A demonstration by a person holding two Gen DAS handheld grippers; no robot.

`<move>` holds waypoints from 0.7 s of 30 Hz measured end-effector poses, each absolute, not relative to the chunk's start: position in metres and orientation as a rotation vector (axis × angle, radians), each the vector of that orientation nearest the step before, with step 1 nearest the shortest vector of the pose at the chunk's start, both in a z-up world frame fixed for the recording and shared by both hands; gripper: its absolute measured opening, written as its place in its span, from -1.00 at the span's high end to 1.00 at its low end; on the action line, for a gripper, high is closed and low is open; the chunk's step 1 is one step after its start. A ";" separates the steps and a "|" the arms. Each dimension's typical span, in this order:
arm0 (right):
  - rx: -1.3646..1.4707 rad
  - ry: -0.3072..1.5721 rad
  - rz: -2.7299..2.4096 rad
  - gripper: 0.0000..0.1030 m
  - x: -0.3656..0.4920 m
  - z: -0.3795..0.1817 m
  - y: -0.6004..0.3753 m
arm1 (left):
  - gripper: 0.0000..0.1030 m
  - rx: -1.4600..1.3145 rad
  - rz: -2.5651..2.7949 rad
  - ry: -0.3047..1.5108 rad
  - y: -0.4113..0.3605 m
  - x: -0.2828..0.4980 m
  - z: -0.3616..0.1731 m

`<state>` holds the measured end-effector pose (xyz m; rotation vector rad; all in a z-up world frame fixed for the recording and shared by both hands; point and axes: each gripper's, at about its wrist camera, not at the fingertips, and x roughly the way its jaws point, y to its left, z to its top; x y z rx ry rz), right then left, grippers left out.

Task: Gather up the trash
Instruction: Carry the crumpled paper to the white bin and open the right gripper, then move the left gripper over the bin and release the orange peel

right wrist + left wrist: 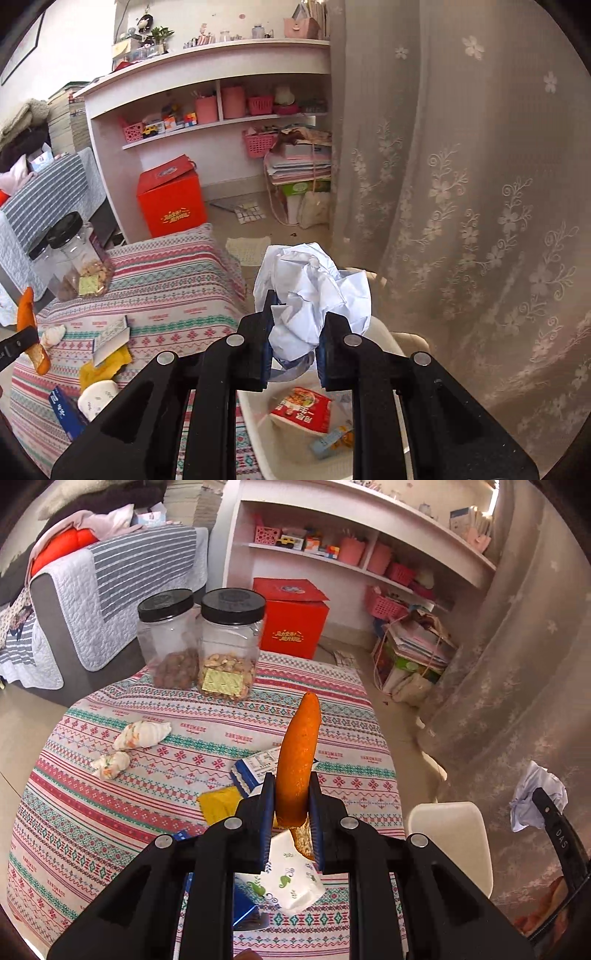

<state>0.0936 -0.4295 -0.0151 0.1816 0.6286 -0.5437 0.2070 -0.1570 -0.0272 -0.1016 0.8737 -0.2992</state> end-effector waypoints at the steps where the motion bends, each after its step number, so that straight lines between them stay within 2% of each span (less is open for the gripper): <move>1: 0.177 0.630 -0.555 0.65 0.090 -0.016 -0.434 | 0.66 -0.095 -0.306 0.876 -0.163 0.206 -0.028; 7: 0.127 0.642 -0.605 0.65 0.073 -0.024 -0.453 | 0.66 -0.071 -0.351 0.887 -0.200 0.199 -0.032; 10: 0.101 0.635 -0.618 0.51 0.064 -0.024 -0.458 | 0.66 -0.063 -0.393 0.889 -0.224 0.192 -0.031; 12: 0.101 0.619 -0.642 0.00 0.055 -0.022 -0.463 | 0.66 -0.049 -0.433 0.881 -0.242 0.187 -0.029; 15: 0.110 0.558 -0.719 -0.41 0.035 -0.016 -0.476 | 0.65 -0.026 -0.496 0.867 -0.269 0.178 -0.027; 18: 0.121 0.516 -0.782 -0.67 0.017 -0.012 -0.489 | 0.63 -0.002 -0.555 0.853 -0.294 0.169 -0.027; 21: 0.119 0.502 -0.829 -0.71 0.005 -0.013 -0.497 | 0.61 0.028 -0.614 0.840 -0.315 0.160 -0.030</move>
